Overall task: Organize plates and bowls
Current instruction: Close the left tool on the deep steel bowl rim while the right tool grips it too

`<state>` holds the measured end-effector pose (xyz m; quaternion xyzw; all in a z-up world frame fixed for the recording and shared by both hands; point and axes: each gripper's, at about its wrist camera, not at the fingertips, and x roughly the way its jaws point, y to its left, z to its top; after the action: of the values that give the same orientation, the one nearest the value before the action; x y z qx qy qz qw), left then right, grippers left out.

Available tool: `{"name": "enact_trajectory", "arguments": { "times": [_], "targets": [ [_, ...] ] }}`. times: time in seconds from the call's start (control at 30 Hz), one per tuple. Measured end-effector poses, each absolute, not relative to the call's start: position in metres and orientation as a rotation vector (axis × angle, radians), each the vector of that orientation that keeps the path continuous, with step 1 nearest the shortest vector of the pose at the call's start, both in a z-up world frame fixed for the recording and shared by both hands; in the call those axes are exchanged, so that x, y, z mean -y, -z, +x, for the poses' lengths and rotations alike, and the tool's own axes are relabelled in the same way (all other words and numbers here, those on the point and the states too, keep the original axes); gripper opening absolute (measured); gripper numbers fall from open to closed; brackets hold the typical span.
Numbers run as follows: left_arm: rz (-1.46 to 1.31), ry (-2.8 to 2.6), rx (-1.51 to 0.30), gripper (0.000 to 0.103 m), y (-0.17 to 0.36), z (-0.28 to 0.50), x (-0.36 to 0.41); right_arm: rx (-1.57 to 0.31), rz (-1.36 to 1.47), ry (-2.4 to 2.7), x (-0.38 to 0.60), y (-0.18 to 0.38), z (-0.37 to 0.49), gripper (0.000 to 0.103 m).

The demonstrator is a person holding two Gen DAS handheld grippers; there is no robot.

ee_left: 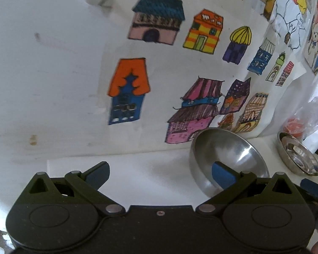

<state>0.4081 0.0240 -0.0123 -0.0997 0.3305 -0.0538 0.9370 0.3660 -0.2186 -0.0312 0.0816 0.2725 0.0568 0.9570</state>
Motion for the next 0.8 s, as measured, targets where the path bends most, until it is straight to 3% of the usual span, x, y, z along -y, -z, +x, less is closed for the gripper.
{"name": "enact_trajectory", "arguments": {
  "times": [0.27, 0.57, 0.8],
  "targets": [
    [-0.209, 0.108, -0.724, 0.099, 0.02, 0.427, -0.017, -0.599, 0.156, -0.128, 0.21, 0.041, 0.387, 0.086],
    [-0.235, 0.177, -0.735, 0.076, 0.022, 0.43, -0.014, -0.619, 0.178, -0.174, 0.205, 0.05, 0.393, 0.059],
    [-0.246, 0.232, -0.753, 0.047, 0.022, 0.432, -0.009, -0.631, 0.234, -0.218, 0.208, 0.053, 0.397, 0.036]
  ]
}}
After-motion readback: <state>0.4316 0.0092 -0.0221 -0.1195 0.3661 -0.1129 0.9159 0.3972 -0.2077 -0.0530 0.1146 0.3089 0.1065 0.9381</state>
